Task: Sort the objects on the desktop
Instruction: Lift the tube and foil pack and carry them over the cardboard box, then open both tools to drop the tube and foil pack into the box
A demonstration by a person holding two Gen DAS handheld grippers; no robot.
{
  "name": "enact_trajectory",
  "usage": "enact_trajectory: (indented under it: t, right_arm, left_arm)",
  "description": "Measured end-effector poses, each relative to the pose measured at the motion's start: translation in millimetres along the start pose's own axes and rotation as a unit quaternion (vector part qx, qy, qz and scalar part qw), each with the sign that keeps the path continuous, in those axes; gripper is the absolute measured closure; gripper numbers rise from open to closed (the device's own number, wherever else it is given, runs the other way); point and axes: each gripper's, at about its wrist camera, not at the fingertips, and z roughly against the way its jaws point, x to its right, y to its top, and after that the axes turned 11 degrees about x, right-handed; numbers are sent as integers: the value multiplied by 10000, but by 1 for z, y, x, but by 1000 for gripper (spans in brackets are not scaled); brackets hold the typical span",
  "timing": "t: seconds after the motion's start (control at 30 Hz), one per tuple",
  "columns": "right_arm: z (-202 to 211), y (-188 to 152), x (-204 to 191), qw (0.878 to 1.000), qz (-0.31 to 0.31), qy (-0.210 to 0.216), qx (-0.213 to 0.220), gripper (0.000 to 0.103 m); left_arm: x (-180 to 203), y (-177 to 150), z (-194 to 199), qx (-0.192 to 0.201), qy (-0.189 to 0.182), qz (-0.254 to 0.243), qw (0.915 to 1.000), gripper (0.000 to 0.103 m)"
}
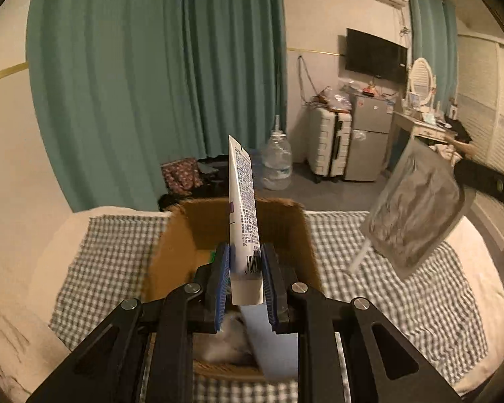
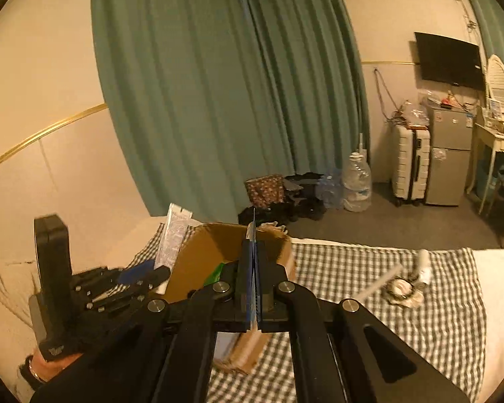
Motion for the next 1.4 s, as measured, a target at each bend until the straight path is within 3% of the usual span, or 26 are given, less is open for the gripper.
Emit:
enact_trajectory:
  t: [0.27,0.47,0.77,0.87,0.9,0.93,1.0,1.07,1.13,1.4]
  right_arm:
    - [-73,-7,-30,9983,98,200,-533,102]
    - [-121,-30,-46,9967,240,282,-727,102]
    - [-178,-49,-35,9957,385,-4,-845,102]
    - [-192,-58,-28,9948,458,-285,-865,102]
    - [-196,-60,-27,9945,483,-347,-867,102]
    - [-198,-63,-26,9940,484,-400,-893,101]
    - [-199,-66,-23,9935,426,-429,-966,91]
    - [-195,-67,-23,9940,378,-430,-927,72]
    - [-185,-64,-23,9947,395,-489,-816,62]
    - [-130,-34,-11,9959,351,-720,-418,34]
  left_arm:
    - [-24,-5,-30,-200,43,40,9998,84]
    - [-36,-24,-71,-670,16,171,9976,84]
    - [-40,-46,-116,-1113,85,49,9937,82]
    - [-44,-53,-119,-1185,161,69,9928,61]
    - [-44,-54,-118,-1165,195,88,9930,47]
    - [-45,-52,-115,-1118,222,94,9934,45]
    - [-46,-47,-109,-1045,259,121,9941,45]
    - [-47,-42,-104,-976,241,182,9948,43]
    - [-45,-37,-94,-893,219,242,9955,36]
    - [-30,-12,-62,-564,51,323,9979,29]
